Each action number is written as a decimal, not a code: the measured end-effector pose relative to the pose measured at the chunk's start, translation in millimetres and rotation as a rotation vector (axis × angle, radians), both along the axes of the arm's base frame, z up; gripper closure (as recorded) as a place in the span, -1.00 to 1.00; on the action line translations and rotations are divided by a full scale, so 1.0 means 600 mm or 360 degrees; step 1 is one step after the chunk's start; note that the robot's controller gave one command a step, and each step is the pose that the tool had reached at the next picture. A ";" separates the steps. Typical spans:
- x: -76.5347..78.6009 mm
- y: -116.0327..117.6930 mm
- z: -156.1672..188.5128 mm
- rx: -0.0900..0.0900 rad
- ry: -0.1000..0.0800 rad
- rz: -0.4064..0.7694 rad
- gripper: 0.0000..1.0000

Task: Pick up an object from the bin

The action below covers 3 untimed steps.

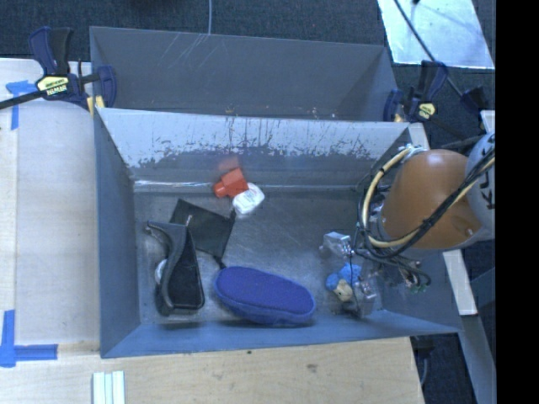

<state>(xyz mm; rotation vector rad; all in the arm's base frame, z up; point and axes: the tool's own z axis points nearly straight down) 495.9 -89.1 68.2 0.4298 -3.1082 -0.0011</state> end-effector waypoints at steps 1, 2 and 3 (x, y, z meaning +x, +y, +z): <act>0.001 0.001 0.004 0.0000 -0.0004 -0.0001 1.00; 0.029 -0.024 0.204 -0.0004 -0.0027 -0.0028 1.00; 0.068 -0.056 0.459 -0.0005 -0.0029 0.0035 1.00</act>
Offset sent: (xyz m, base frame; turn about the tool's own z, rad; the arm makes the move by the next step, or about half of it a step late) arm 0.0000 0.0000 0.0000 0.0000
